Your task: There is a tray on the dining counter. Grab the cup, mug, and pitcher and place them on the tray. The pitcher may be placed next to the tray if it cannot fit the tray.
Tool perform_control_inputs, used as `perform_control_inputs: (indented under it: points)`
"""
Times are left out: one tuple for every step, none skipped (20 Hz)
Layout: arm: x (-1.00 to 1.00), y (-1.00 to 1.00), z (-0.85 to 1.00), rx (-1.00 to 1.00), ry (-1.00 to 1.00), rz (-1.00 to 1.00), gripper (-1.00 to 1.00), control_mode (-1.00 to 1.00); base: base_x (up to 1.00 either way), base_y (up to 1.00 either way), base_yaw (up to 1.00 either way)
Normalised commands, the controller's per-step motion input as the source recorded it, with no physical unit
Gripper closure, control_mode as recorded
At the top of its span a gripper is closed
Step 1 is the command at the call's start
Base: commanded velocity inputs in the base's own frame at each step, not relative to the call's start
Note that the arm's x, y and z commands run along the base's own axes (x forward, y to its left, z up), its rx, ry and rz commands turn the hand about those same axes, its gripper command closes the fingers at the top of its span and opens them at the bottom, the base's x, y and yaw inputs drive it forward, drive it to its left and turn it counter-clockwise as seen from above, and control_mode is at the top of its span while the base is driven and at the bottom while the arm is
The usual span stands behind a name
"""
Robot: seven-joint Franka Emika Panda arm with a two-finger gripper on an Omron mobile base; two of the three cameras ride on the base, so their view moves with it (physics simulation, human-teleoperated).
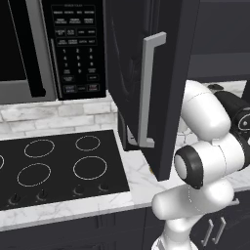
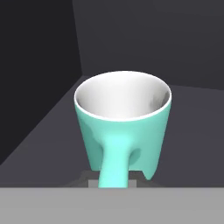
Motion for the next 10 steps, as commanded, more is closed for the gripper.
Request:
perform_control_inputs:
  points:
    - [0.00, 0.00, 0.00, 0.00, 0.00, 0.00, 1.00, -1.00, 0.00, 0.00, 0.00]
    - [0.00, 0.00, 0.00, 0.00, 0.00, 0.00, 1.00, -1.00, 0.00, 0.00, 0.00]
    - [0.00, 0.00, 0.00, 0.00, 0.00, 0.00, 1.00, -1.00, 0.00, 0.00, 0.00]
    - [0.00, 0.00, 0.00, 0.00, 0.00, 0.00, 1.00, -1.00, 0.00, 0.00, 0.00]
    - [0.00, 0.00, 0.00, 0.00, 0.00, 0.00, 1.00, -1.00, 0.00, 0.00, 0.00]
    - [0.00, 0.00, 0.00, 0.00, 0.00, 0.00, 1.00, -1.00, 0.00, 0.00, 0.00]
    - [0.00, 0.00, 0.00, 0.00, 0.00, 0.00, 1.00, -1.00, 0.00, 0.00, 0.00]
    - [0.00, 0.00, 0.00, 0.00, 0.00, 0.00, 1.00, -1.00, 0.00, 0.00, 0.00]
    - [0.00, 0.00, 0.00, 0.00, 0.00, 0.00, 1.00, -1.00, 0.00, 0.00, 0.00]
    - [0.00, 0.00, 0.00, 0.00, 0.00, 0.00, 1.00, -1.00, 0.00, 0.00, 0.00]
